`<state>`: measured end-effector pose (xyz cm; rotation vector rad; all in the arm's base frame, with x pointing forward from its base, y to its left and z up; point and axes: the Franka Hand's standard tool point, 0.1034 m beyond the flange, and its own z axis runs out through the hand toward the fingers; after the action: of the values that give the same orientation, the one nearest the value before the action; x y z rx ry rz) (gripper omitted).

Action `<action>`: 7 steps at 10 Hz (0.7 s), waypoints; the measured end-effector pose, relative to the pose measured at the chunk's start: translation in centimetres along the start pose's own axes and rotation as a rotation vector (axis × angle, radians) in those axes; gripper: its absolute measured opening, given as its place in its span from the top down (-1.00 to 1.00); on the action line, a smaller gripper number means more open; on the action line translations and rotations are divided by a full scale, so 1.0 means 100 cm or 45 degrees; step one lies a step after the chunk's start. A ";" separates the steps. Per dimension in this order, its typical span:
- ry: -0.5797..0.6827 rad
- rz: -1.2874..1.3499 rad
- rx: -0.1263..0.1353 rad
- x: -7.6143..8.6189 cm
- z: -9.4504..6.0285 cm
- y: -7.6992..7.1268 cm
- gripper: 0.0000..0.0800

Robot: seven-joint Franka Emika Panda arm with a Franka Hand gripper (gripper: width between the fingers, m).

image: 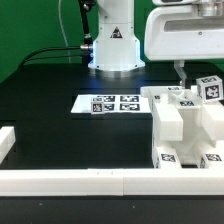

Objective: Assemble chair

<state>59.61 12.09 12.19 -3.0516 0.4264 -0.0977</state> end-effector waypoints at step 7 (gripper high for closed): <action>-0.012 0.628 0.000 0.001 0.000 0.002 0.30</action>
Offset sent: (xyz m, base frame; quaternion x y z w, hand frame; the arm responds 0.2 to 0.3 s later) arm 0.0000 0.0000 0.0000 0.0000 0.0000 0.1296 0.9916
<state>59.63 11.82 12.16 -2.8419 1.1531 -0.0576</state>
